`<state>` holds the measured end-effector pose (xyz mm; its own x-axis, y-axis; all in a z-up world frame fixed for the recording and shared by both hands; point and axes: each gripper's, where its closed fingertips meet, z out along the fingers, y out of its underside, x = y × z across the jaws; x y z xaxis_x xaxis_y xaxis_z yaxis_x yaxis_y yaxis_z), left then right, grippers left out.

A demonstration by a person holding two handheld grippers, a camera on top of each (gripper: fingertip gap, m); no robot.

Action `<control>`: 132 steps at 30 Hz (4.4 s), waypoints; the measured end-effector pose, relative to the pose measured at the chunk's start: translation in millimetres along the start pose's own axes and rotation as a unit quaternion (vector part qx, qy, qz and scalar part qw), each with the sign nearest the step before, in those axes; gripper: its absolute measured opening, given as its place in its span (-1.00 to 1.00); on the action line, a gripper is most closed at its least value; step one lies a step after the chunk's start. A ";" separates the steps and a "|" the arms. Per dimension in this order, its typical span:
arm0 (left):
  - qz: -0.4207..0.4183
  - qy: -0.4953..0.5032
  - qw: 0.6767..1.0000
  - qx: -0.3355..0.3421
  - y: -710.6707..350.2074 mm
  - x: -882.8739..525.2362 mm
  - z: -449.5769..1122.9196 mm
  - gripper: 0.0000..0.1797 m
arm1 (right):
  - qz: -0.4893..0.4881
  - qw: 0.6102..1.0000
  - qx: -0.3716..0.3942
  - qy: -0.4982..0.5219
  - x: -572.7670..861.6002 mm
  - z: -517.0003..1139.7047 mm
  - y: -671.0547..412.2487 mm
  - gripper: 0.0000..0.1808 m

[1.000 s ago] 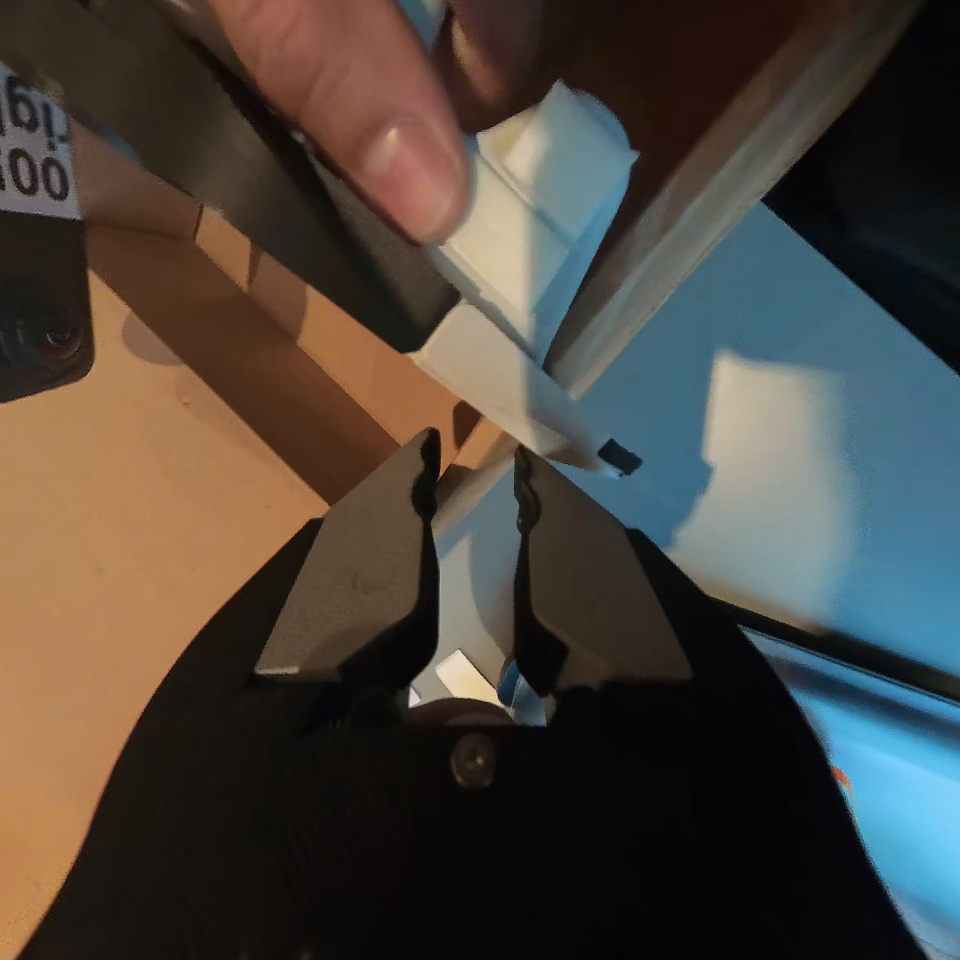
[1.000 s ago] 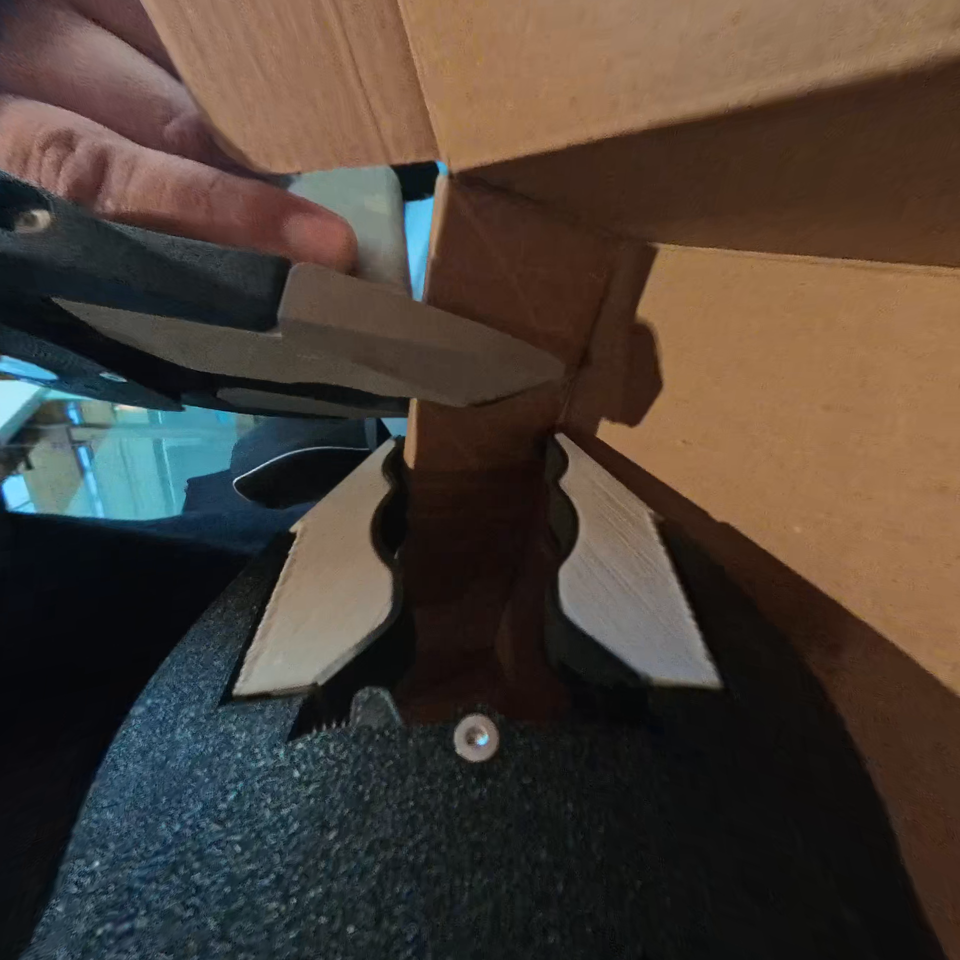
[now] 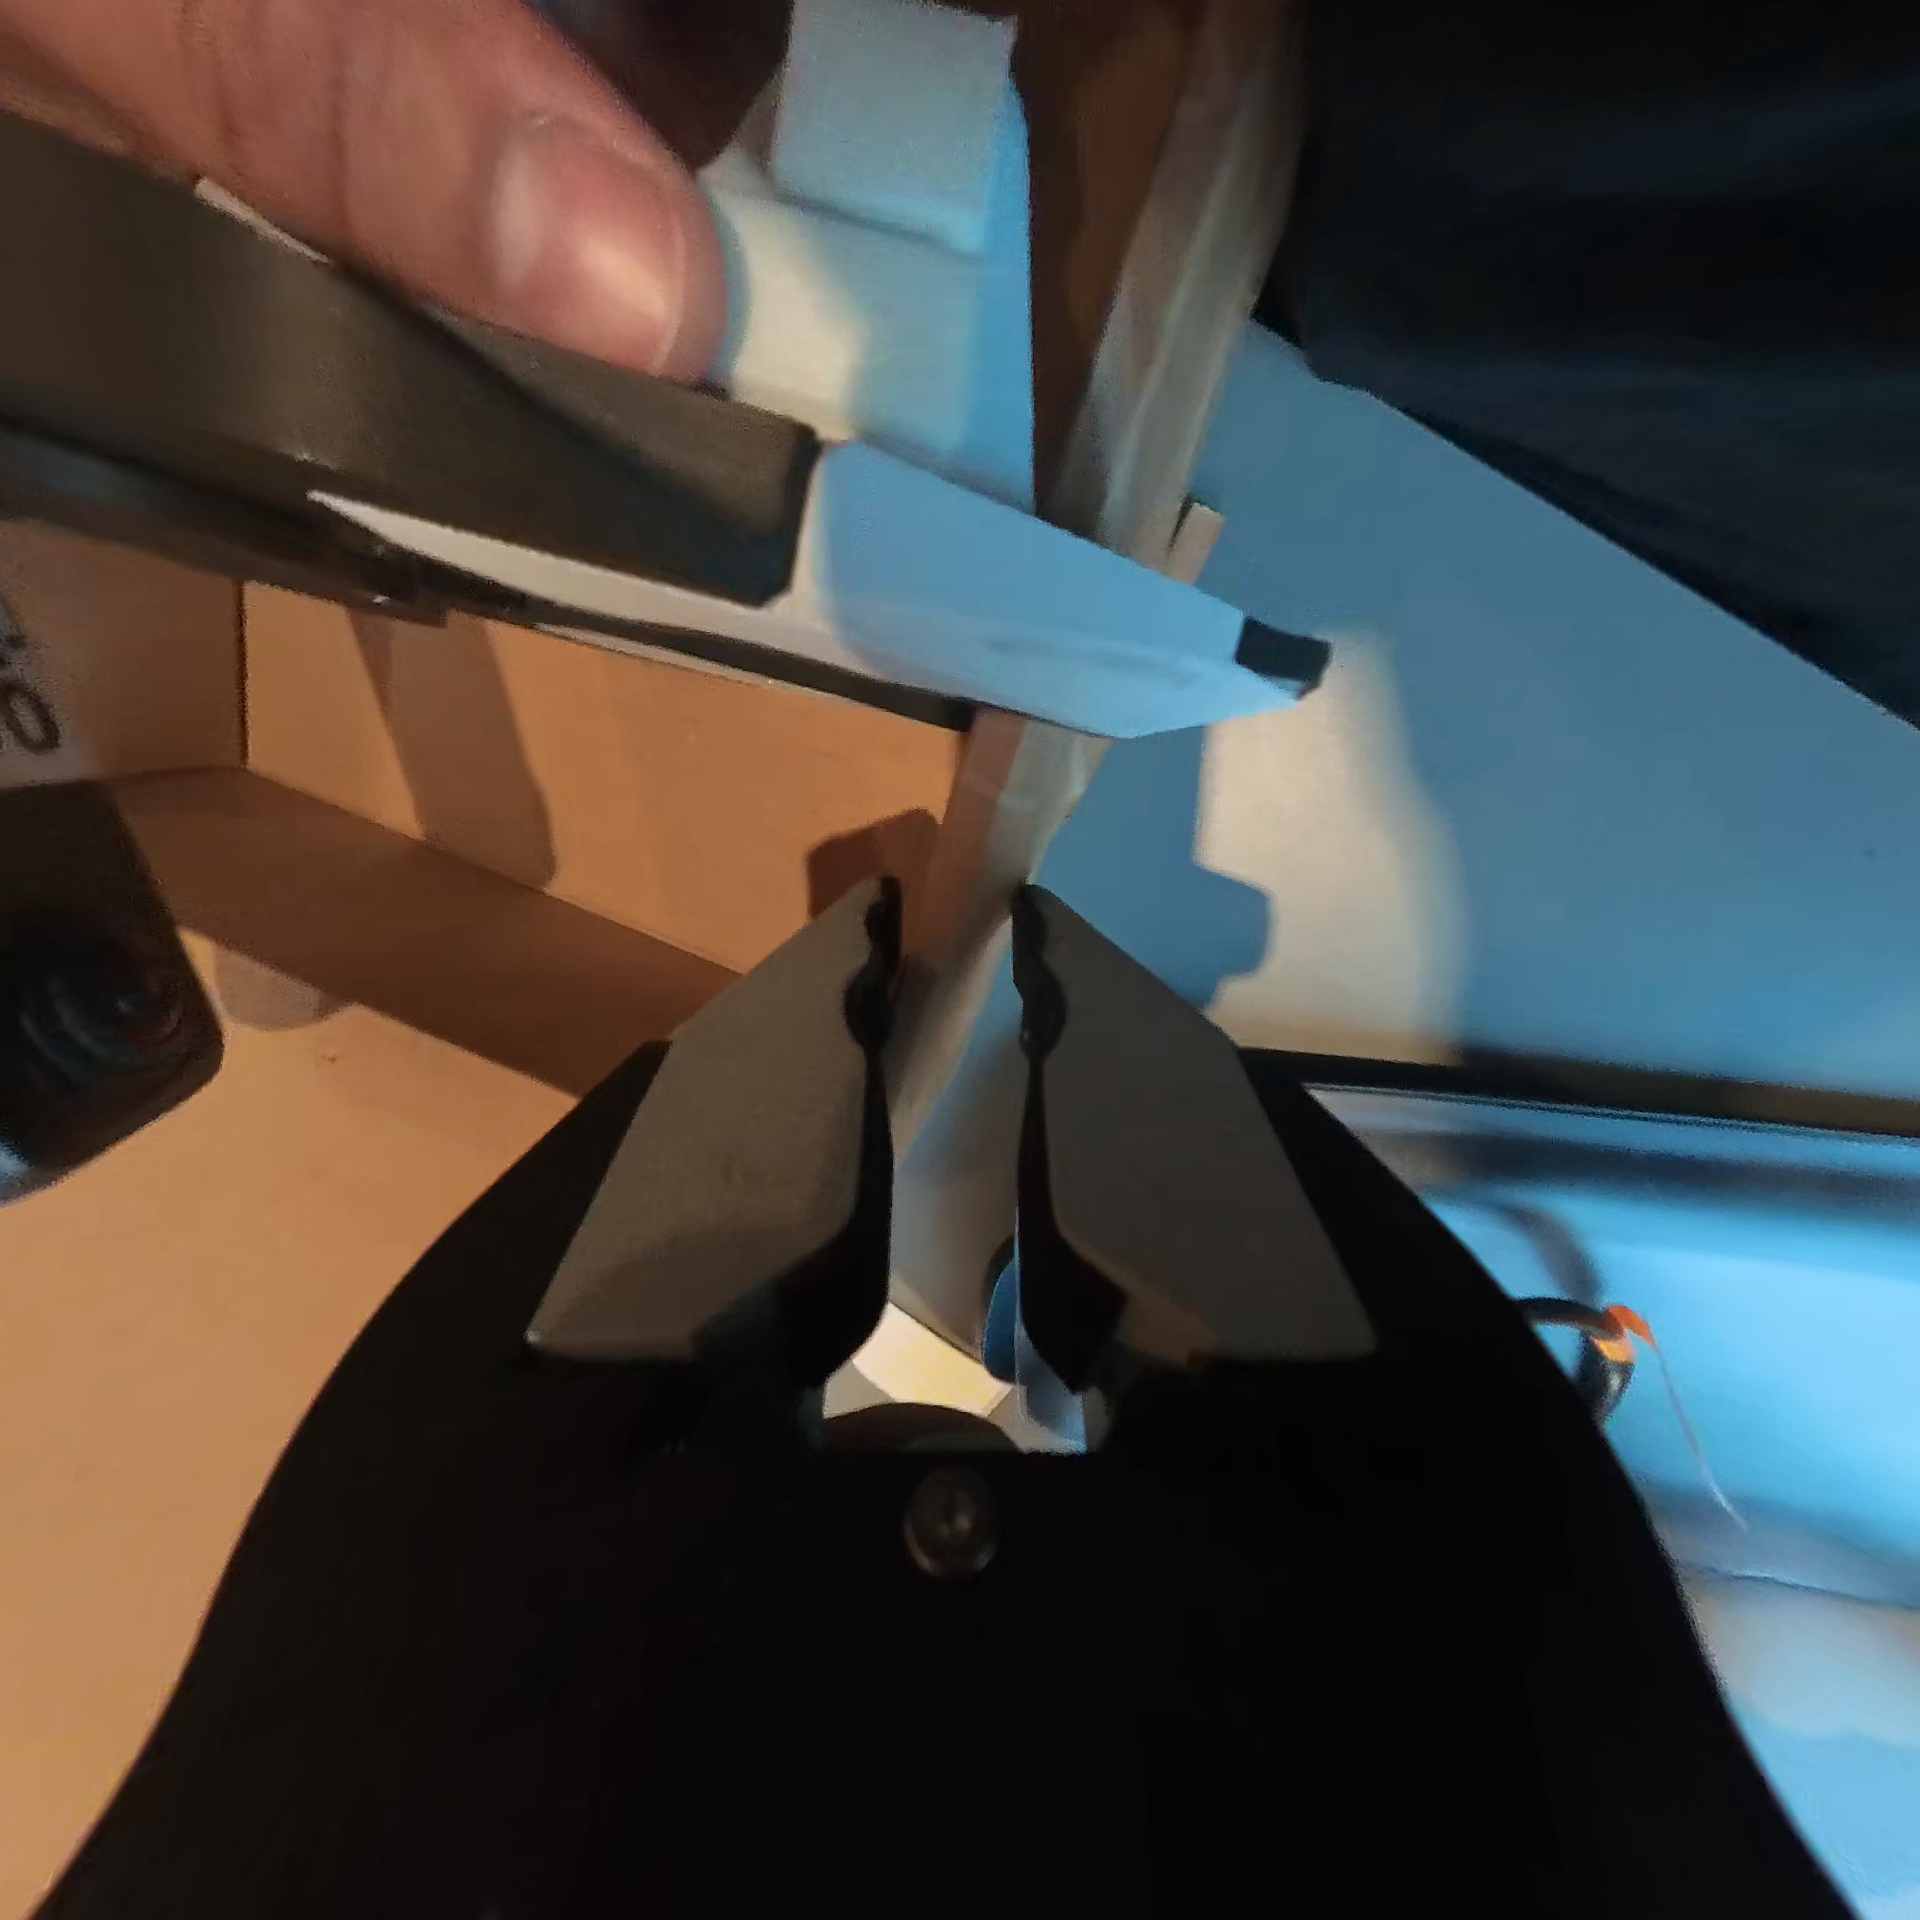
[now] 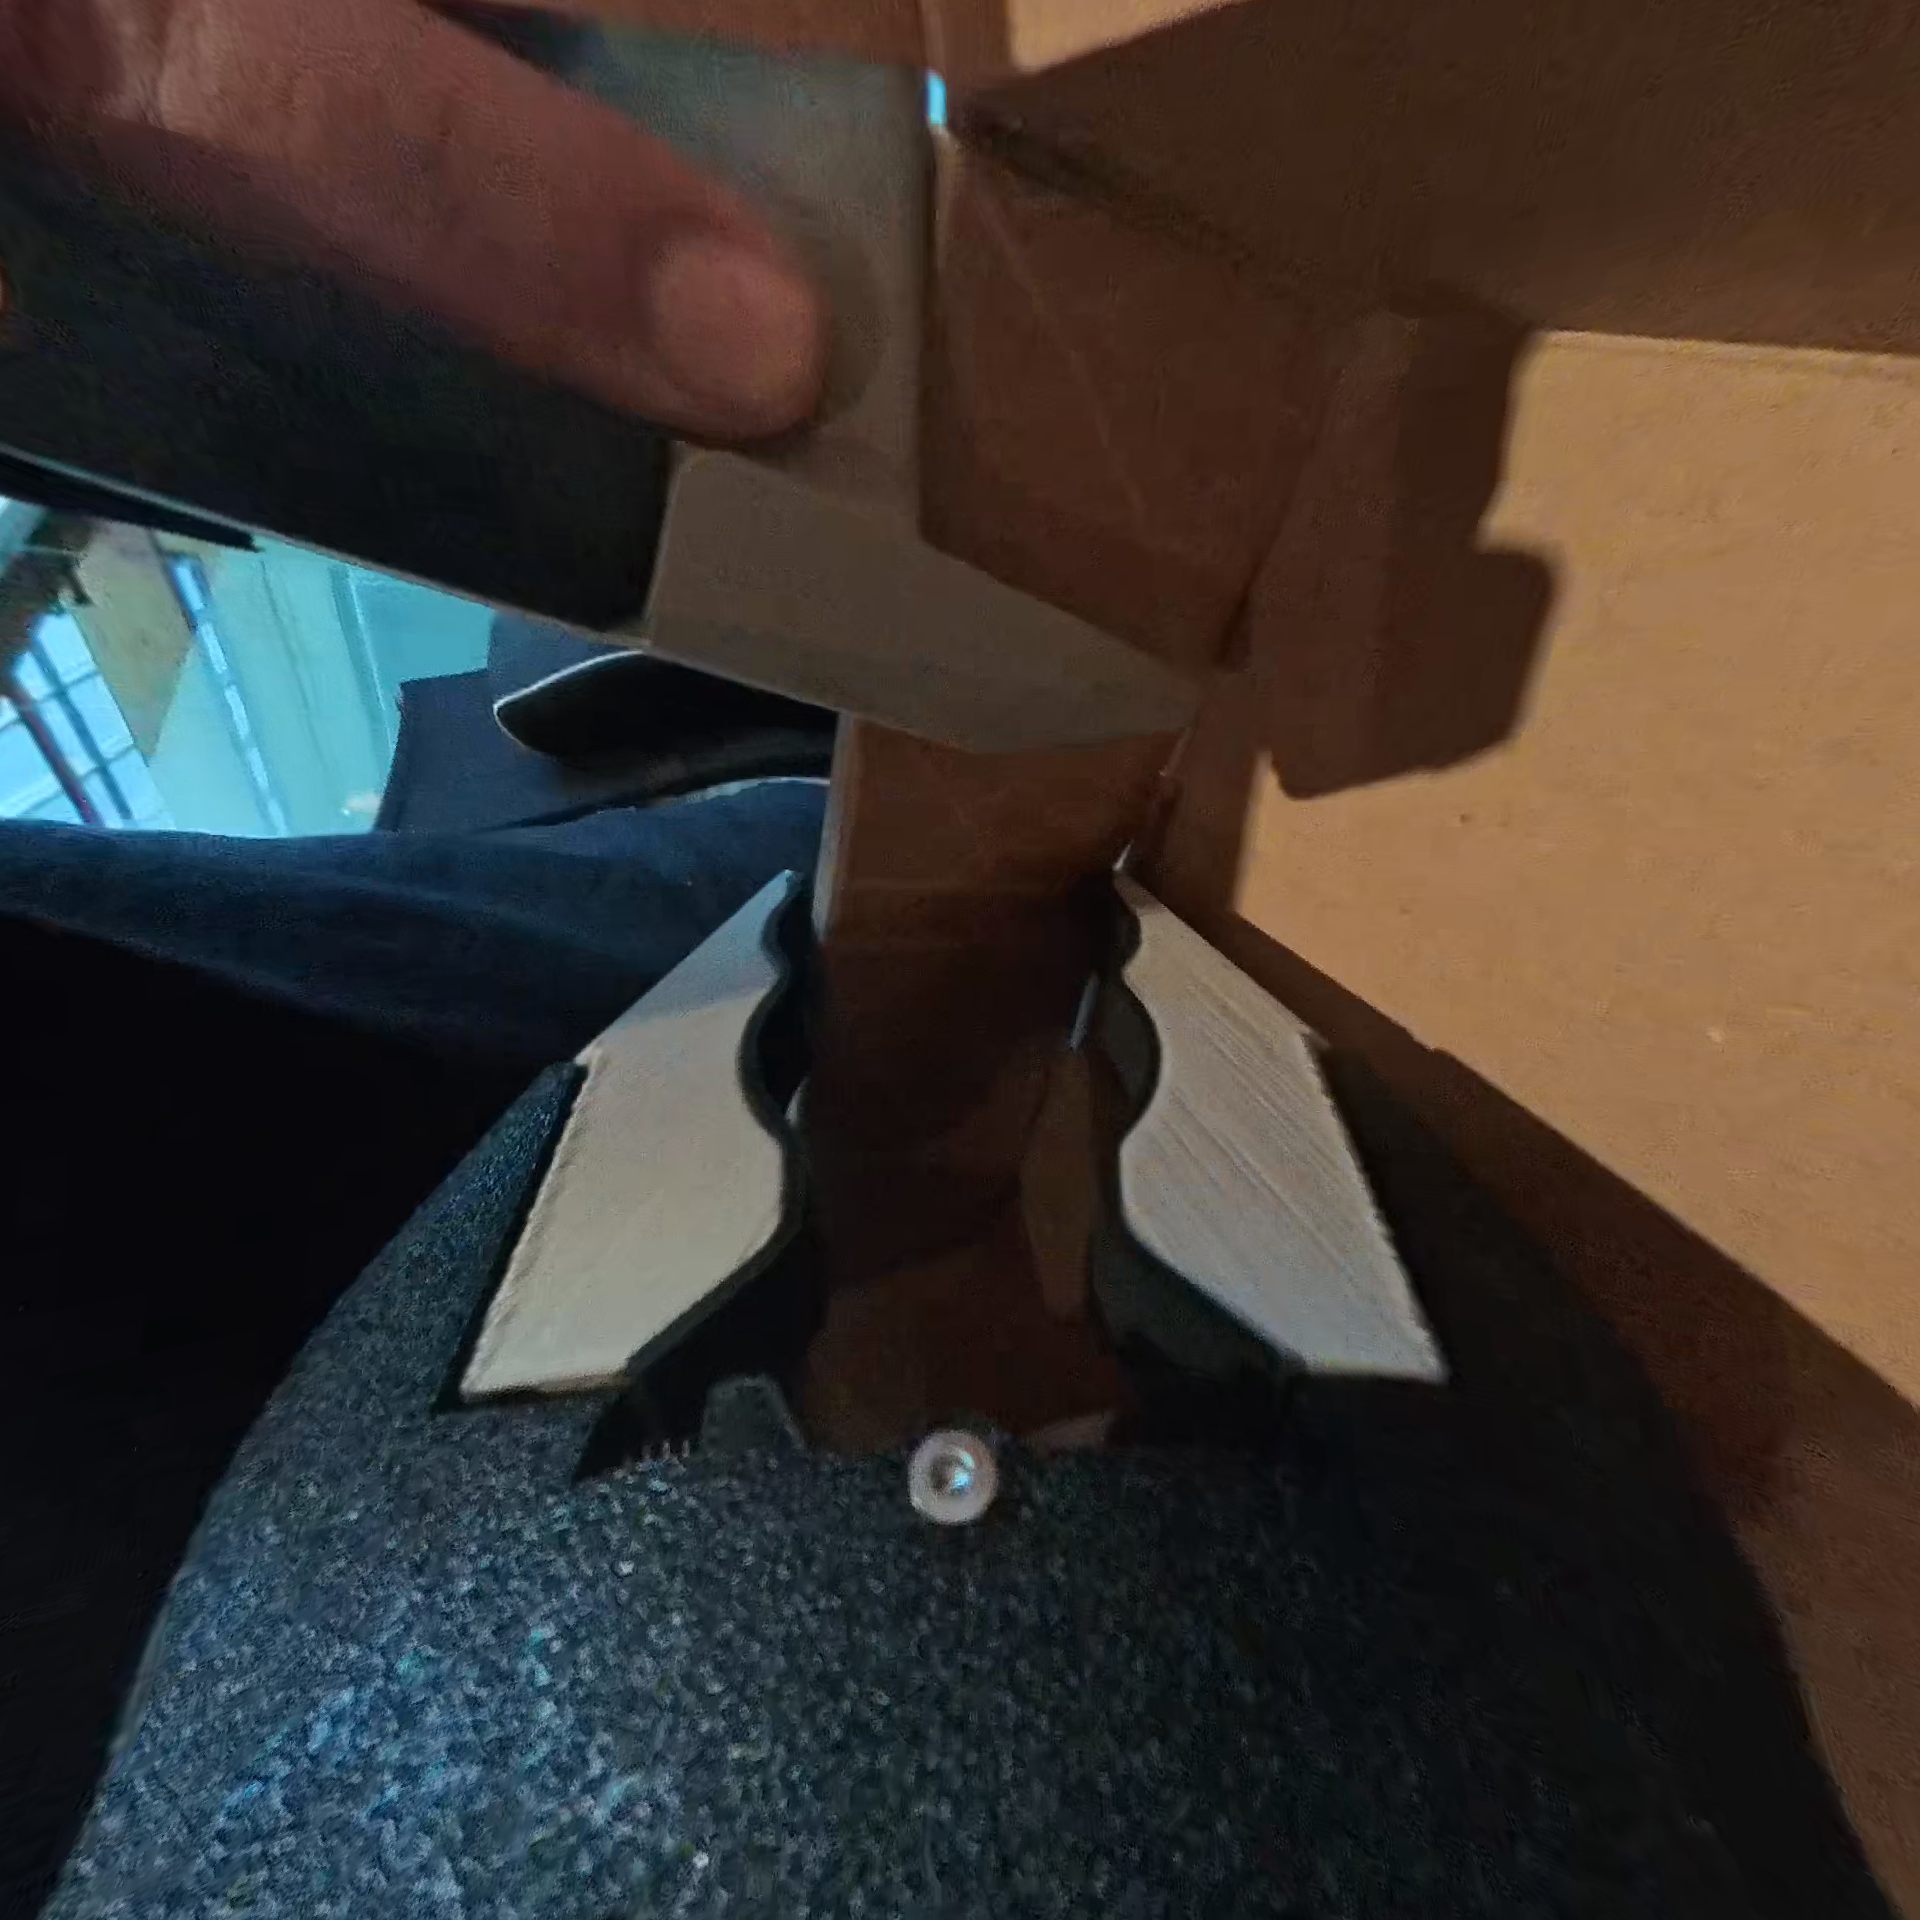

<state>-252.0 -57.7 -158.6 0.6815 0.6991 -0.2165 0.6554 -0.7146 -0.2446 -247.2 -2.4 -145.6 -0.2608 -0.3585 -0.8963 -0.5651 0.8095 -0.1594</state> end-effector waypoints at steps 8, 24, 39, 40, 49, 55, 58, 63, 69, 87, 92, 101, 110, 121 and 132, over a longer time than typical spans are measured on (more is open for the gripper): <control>-0.017 -0.002 1.000 -0.007 0.6 6.2 -1.1 -0.80 | -0.002 1.000 0.002 -0.014 -2.0 4.1 -0.3 -0.41; -0.003 -0.097 0.995 -0.025 2.1 -20.6 4.1 -0.74 | -0.198 0.891 0.244 0.326 -5.5 -163.8 -32.2 -0.48; -0.097 -0.209 0.973 0.005 -13.7 -45.4 -31.0 -0.07 | -0.021 0.891 0.142 0.432 87.4 -222.5 35.1 -0.53; -0.121 -0.219 0.968 0.008 -12.9 -45.9 -37.1 -0.05 | -0.016 0.892 0.139 0.429 88.1 -219.4 38.4 -0.53; -0.511 -0.283 0.799 0.145 11.2 -70.5 -103.5 -0.06 | -0.018 0.899 0.157 0.408 68.6 -205.1 56.1 -0.56; -0.651 -0.270 0.687 0.177 91.7 -111.6 -131.0 -0.16 | -0.075 0.886 0.244 0.388 41.0 -280.7 20.0 -0.65; -0.716 -0.177 0.634 0.233 117.2 -133.0 -121.9 -0.22 | -0.115 0.902 0.250 0.332 37.1 -310.7 -8.2 -0.65; -0.756 -0.082 0.586 0.280 136.4 -159.2 -111.7 -0.41 | -0.122 0.926 0.256 0.250 52.4 -340.2 -47.9 -0.74; -0.755 -0.046 0.616 0.218 134.7 -163.5 -94.5 -0.27 | -0.133 0.938 0.232 0.219 53.2 -338.6 -80.7 -0.62; -0.674 -0.265 0.689 -0.008 110.8 -173.4 -77.5 -0.84 | -0.222 0.760 0.167 0.588 56.2 -314.1 -105.1 -0.91; -0.679 -0.219 0.694 0.100 95.6 -163.1 -77.4 -0.50 | -0.189 0.840 0.232 0.452 52.5 -311.0 -95.8 -0.76; -0.666 -0.003 0.642 0.379 116.5 -135.5 -120.9 -0.21 | -0.154 0.925 0.346 0.033 28.2 -365.8 -73.9 -0.67; -0.661 0.148 0.600 0.425 133.6 -146.0 -95.3 -0.14 | -0.108 0.968 0.218 -0.060 65.8 -347.8 -99.6 -0.36; -0.597 0.236 0.553 0.531 94.4 -173.0 -102.5 -0.38 | -0.118 0.947 0.208 -0.216 49.2 -343.0 -122.2 -0.49; -0.558 0.282 0.558 0.546 96.7 -167.2 -107.5 -0.32 | -0.122 0.947 0.157 -0.253 40.8 -344.1 -124.2 -0.60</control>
<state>-267.6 -246.4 -44.5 0.2428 0.3542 0.9031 0.3947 0.8143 -0.4255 -457.0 -277.5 -20.1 0.3007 -0.3492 -0.8875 -0.2791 0.8576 -0.4320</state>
